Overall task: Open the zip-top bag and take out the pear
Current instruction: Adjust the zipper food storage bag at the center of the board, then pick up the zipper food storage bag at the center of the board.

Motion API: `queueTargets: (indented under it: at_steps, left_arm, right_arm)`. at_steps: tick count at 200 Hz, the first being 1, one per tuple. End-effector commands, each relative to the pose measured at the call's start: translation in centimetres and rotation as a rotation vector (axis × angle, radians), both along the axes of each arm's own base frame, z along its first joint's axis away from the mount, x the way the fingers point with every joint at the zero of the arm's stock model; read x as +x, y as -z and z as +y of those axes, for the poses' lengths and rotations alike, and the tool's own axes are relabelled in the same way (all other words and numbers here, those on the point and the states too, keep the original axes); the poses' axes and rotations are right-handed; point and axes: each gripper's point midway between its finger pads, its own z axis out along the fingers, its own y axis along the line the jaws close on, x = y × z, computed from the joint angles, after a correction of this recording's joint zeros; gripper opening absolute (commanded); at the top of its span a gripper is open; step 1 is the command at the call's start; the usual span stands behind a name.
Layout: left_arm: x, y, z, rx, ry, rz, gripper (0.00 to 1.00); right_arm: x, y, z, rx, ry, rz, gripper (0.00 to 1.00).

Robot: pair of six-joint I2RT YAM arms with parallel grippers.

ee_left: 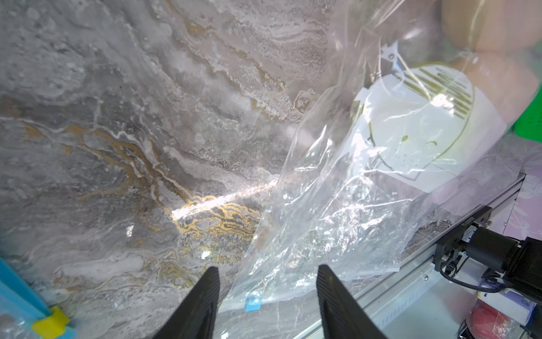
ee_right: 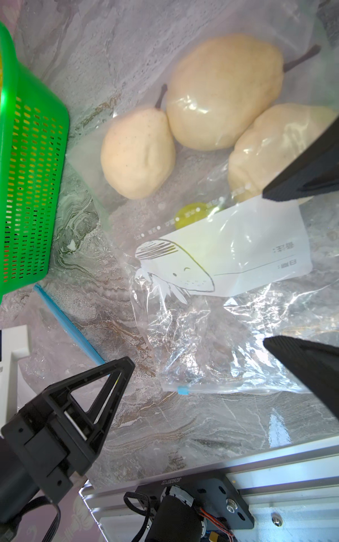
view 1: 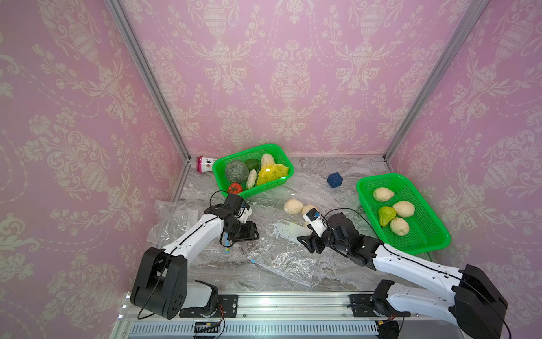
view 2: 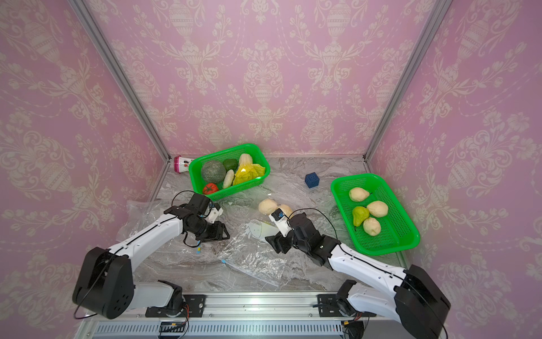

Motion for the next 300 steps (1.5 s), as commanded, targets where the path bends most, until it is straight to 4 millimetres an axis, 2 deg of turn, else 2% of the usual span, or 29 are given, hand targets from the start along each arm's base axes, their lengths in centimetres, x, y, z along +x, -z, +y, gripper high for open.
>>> queueTargets:
  at_steps: [1, 27, 66, 89, 94, 118, 150, 181, 193, 214, 228, 253, 256, 260, 300]
  left_arm:
    - [-1.6, 1.0, 0.8, 0.022, -0.062, 0.109, 0.56]
    - [-2.4, 2.2, 0.8, 0.023, -0.117, 0.194, 0.54]
    - [-2.4, 3.6, 0.4, -0.013, -0.18, 0.219, 0.54]
    - [-2.1, 3.7, 0.2, -0.018, -0.174, 0.209, 0.54]
    - [-3.0, 4.4, 0.3, -0.02, -0.172, 0.236, 0.54]
    - [-3.2, 4.4, -0.3, -0.042, -0.154, 0.241, 0.52]
    - [-4.2, 5.4, -0.8, -0.013, -0.115, 0.275, 0.51]
    - [-4.3, 5.2, -1.6, -0.054, -0.093, 0.281, 0.41]
    - [-4.3, 4.7, -2.3, -0.102, -0.079, 0.277, 0.37]
    - [-3.9, 2.9, -3.7, -0.204, -0.05, 0.239, 0.13]
    - [-3.4, 0.9, -4.4, -0.265, -0.033, 0.188, 0.0]
    - [-2.4, -3.1, -5.8, -0.382, -0.036, 0.103, 0.0]
    - [-1.6, -4.4, -6.2, -0.401, -0.032, 0.067, 0.0]
    - [-1.2, -5.2, -6.4, -0.413, -0.036, 0.046, 0.0]
    - [2.1, -9.6, -8.2, -0.455, -0.147, -0.071, 0.0]
  right_arm:
    - [0.4, -1.0, -0.3, 0.035, 0.023, -0.041, 0.76]
    - [0.4, -1.1, -0.7, 0.038, 0.039, -0.042, 0.76]
    - [0.5, -1.2, -1.5, 0.069, 0.06, -0.04, 0.76]
    - [0.7, -1.4, -1.6, 0.084, 0.061, -0.04, 0.76]
    - [0.7, -1.4, -1.7, 0.083, 0.064, -0.037, 0.76]
    - [1.1, -1.3, -2.0, 0.086, 0.075, -0.034, 0.76]
    - [1.5, -1.0, -2.6, 0.093, 0.094, -0.024, 0.76]
    - [1.8, -1.4, -2.8, 0.111, 0.1, -0.035, 0.76]
    - [1.9, -1.4, -2.8, 0.113, 0.098, -0.035, 0.76]
    - [2.1, -1.5, -2.9, 0.114, 0.1, -0.037, 0.76]
    - [2.2, -1.8, -2.8, 0.116, 0.096, -0.045, 0.76]
    - [2.2, -2.8, -2.5, 0.119, 0.069, -0.076, 0.75]
    - [2.1, -2.9, -2.4, 0.119, 0.064, -0.081, 0.75]
    - [2.1, -3.1, -2.3, 0.117, 0.057, -0.088, 0.74]
    - [2.6, -5.9, -1.3, 0.106, 0.044, -0.186, 0.72]
